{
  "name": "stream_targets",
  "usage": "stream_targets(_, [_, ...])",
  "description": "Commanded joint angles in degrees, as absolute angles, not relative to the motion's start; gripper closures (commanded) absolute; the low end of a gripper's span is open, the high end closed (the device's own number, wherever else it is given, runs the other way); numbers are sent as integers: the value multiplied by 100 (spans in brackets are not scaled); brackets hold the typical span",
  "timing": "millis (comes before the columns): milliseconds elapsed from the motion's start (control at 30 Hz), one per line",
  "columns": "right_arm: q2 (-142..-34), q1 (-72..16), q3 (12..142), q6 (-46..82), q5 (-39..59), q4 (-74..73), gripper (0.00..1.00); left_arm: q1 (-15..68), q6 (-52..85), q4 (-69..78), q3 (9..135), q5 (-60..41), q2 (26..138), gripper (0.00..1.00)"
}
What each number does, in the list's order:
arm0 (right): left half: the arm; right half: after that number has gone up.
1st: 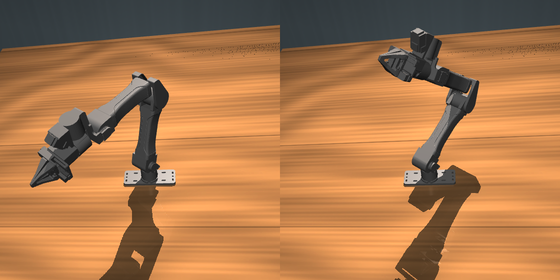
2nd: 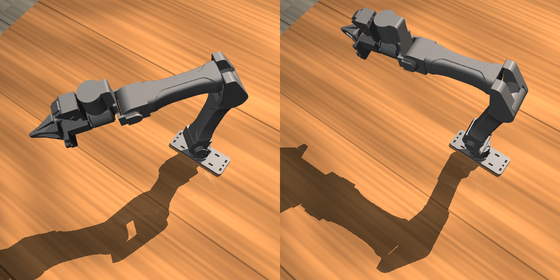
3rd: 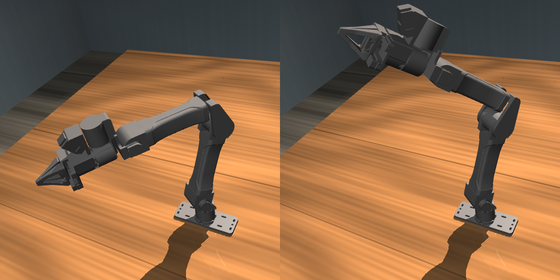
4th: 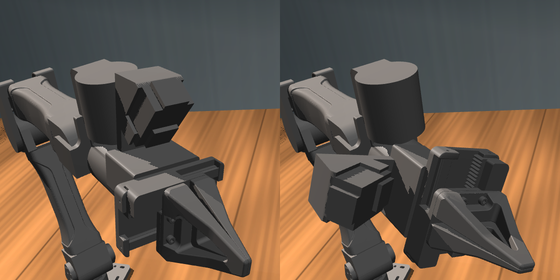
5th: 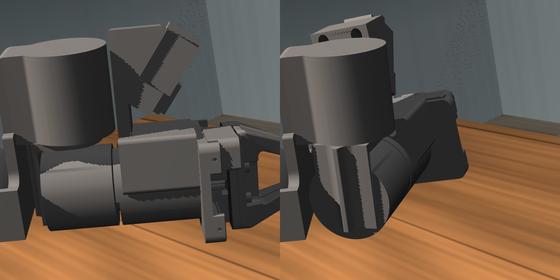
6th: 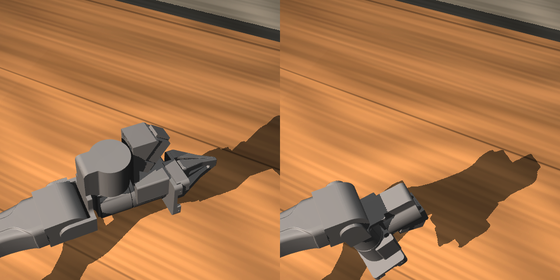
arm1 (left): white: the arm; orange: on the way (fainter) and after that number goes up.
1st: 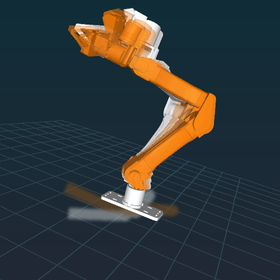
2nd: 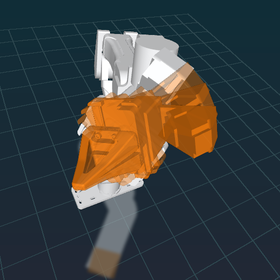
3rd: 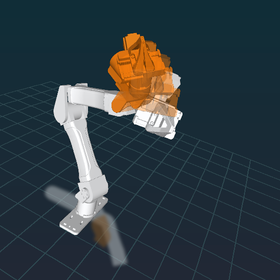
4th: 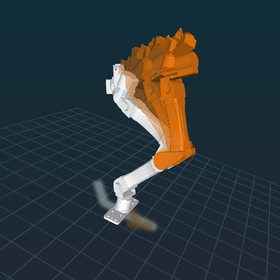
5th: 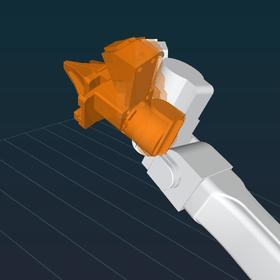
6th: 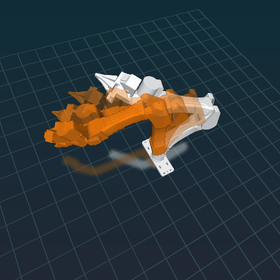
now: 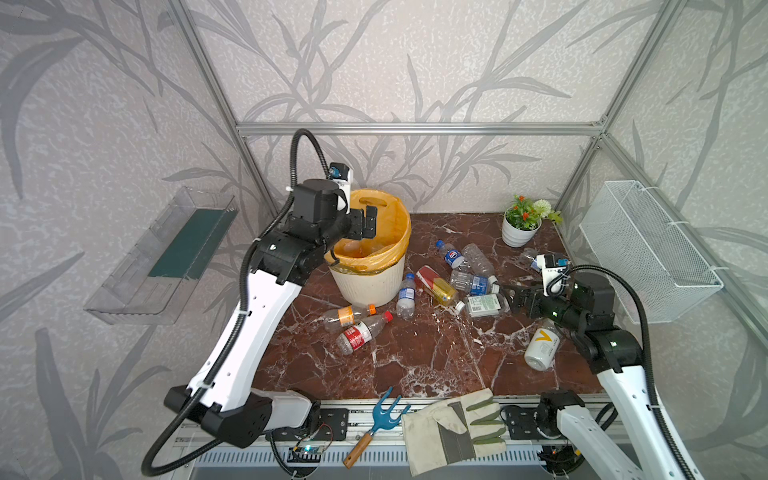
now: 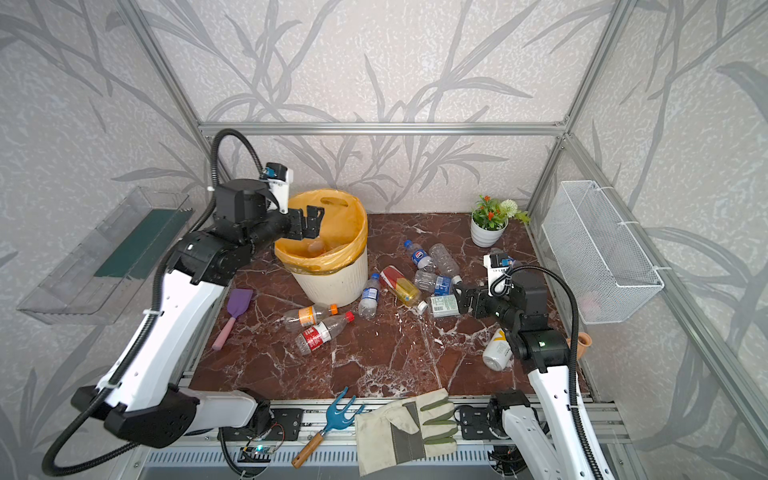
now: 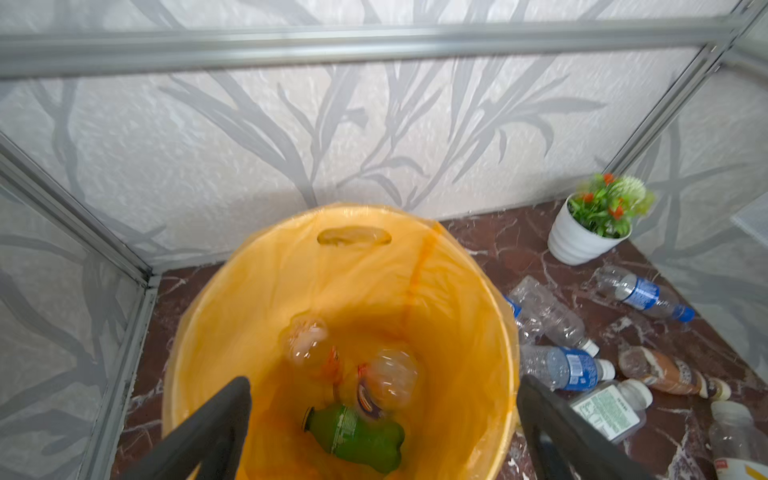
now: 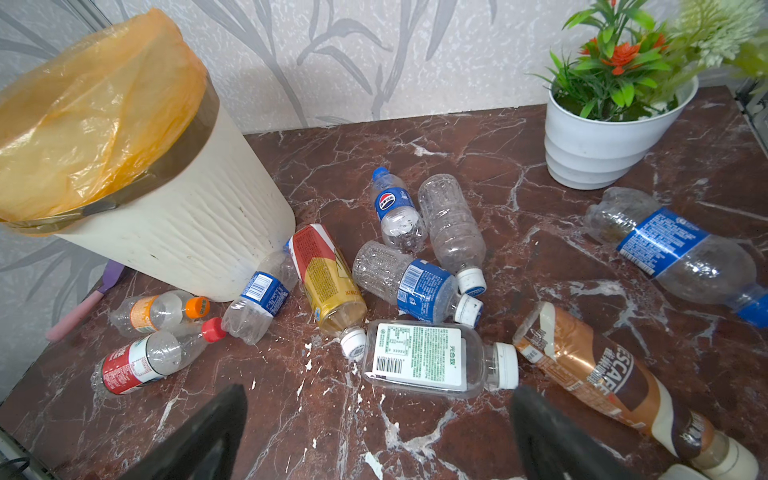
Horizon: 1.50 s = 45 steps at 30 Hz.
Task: Throw the plastic bottles in the bin
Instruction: 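Lift the Pepsi bottle over the bin and open the left gripper, then move the left gripper down to the blue-labelled water bottle beside the bin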
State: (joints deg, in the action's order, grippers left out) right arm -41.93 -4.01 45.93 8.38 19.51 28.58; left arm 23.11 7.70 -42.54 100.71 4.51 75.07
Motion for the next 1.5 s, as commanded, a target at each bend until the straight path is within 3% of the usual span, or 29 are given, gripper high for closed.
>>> stream_targets(0, [-4322, -387, 4720, 951, 1874, 2829, 2, 2386, 819, -3869, 9802, 616, 7073, 1])
stream_targets(300, [-4683, -387, 4834, 1214, 1700, 2971, 2, 2882, 645, -2525, 7871, 806, 5710, 1])
stream_targets(667, [-5259, -536, 4862, 1547, 1320, 3181, 5, 4632, 390, -2039, 6724, 2169, 5250, 1])
stream_targets(933, [-5233, -523, 4809, 1367, 950, 3342, 2, 5350, 2223, -2287, 5908, 2994, 5496, 1])
stream_targets(1067, [-5144, -404, 4778, 1304, 869, 3422, 0, 5362, 3441, -2643, 5629, 2894, 5928, 1])
stream_targets(1267, [-5102, -172, 4739, 1276, 1038, 3479, 0, 5366, 4543, -3727, 6220, 2979, 7176, 1])
stream_targets(1467, [-4971, -99, 4602, 1310, 1147, 3380, 1, 5386, 5342, -3485, 5929, 2626, 7705, 2])
